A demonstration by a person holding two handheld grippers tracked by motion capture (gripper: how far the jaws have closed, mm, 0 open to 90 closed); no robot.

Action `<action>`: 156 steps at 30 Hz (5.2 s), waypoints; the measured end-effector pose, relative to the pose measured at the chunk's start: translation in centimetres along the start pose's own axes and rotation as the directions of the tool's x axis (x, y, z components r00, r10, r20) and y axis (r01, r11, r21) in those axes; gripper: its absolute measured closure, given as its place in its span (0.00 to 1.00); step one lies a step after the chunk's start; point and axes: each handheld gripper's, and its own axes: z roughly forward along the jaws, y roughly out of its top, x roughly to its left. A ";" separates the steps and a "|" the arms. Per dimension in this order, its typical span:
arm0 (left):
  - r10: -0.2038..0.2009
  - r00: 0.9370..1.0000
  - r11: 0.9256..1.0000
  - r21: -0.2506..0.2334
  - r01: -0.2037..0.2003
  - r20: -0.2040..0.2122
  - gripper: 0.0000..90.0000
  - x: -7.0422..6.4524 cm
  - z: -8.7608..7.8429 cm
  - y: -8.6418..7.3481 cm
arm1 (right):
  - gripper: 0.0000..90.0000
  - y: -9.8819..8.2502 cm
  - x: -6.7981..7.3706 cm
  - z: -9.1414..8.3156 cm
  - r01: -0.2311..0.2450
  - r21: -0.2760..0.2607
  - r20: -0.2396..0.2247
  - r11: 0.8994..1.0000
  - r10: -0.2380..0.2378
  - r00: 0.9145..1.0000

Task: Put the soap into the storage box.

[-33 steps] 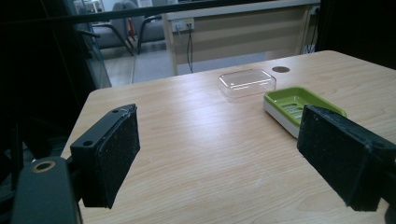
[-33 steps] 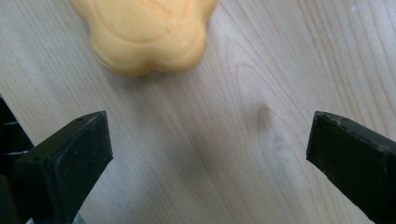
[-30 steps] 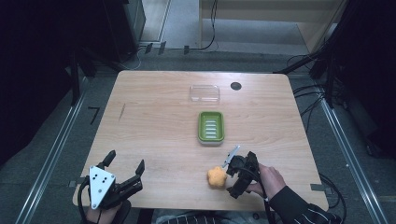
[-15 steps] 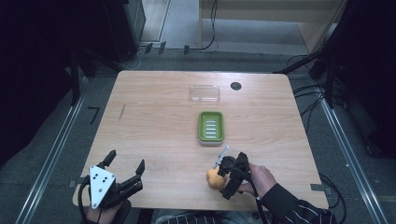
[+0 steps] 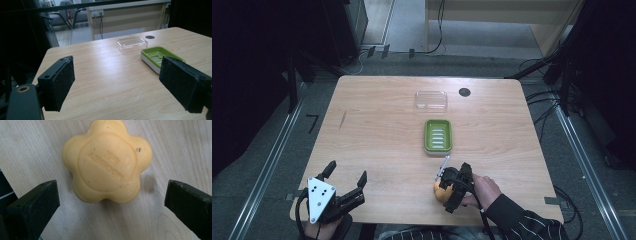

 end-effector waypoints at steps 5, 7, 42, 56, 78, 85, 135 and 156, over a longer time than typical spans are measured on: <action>0.001 1.000 1.000 0.000 -0.001 -0.001 0.15 0.0 0.0 0.0 | 0.09 0.2 0.0 0.0 0.003 -0.004 -0.008 1.000 -0.003 1.000; 0.000 1.000 1.000 -0.001 0.000 0.000 0.15 0.0 0.0 0.0 | 0.18 0.3 0.1 0.0 0.009 -0.012 -0.007 1.000 -0.009 1.000; -0.003 1.000 1.000 -0.003 0.003 -0.002 0.15 0.0 -0.1 0.0 | 0.44 0.6 0.4 0.0 0.021 -0.018 0.005 1.000 -0.021 1.000; -0.004 1.000 1.000 -0.004 0.004 -0.002 0.15 0.0 -0.1 0.0 | 0.44 -0.5 -0.6 -0.9 -0.017 -0.047 0.033 0.999 0.018 0.999; -0.007 1.000 1.000 -0.005 0.007 -0.003 0.15 0.0 0.0 0.0 | 0.44 -1.9 -1.9 -2.1 -0.080 -0.065 0.072 0.995 0.084 0.994; -0.005 1.000 1.000 -0.005 0.005 -0.002 0.15 0.0 0.0 0.0 | 0.44 -2.2 -2.3 -2.4 -0.093 -0.076 0.085 0.993 0.100 0.991; -0.003 1.000 1.000 0.004 0.003 -0.001 0.15 0.0 0.1 0.0 | 0.44 0.1 -5.9 -4.1 -0.155 -0.161 0.143 0.975 0.179 0.974; -0.003 1.000 1.000 0.003 0.003 -0.001 0.15 0.0 0.1 0.0 | 0.44 1.6 -8.2 -4.7 -0.169 -0.196 0.165 0.966 0.202 0.965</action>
